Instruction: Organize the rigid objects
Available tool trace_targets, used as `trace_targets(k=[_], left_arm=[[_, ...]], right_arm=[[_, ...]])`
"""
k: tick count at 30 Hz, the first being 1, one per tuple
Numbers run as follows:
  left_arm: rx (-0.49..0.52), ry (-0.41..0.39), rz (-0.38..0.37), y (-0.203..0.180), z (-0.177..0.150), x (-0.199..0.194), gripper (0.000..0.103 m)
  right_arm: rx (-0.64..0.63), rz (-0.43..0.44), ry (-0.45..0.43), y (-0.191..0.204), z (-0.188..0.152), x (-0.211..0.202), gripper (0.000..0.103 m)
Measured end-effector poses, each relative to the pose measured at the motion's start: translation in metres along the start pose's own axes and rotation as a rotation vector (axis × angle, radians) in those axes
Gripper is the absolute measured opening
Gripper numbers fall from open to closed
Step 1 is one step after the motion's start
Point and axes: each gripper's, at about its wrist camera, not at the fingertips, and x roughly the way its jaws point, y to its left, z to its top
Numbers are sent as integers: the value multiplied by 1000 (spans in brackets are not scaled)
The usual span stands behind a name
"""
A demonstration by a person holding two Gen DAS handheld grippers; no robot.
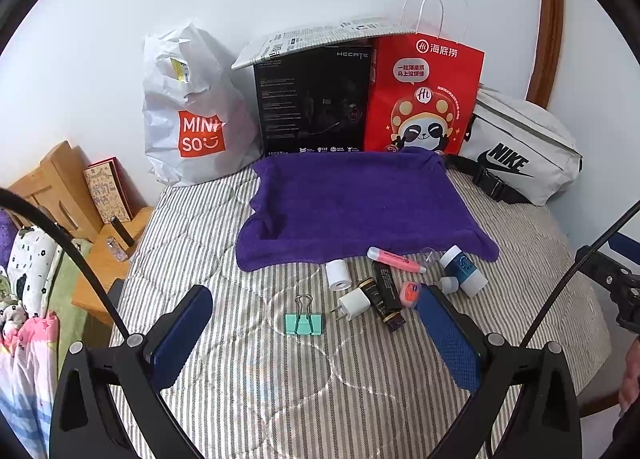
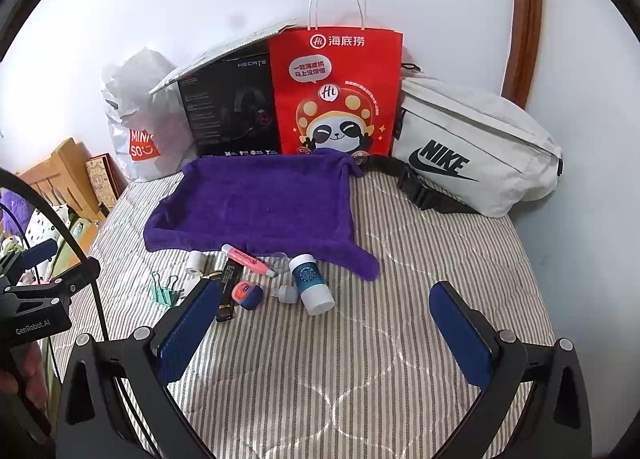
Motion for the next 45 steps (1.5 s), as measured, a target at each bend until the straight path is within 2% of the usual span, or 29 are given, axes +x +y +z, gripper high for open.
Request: trace_targets(k=[20,28,34,45], left_arm=[[6,5,4,0,1,1,103],[6,23,3,2,0,15,103],[42,42,67,6,-7,42,103],[53,142,2,23,-45,122,103]], right_arm=[[-2,1,-5,-1,0,-2,103],[10,4,5,-6,1,6,103],[14,7,26,-10,-1,21,103],[7,2,121,-18,-18,64,103]])
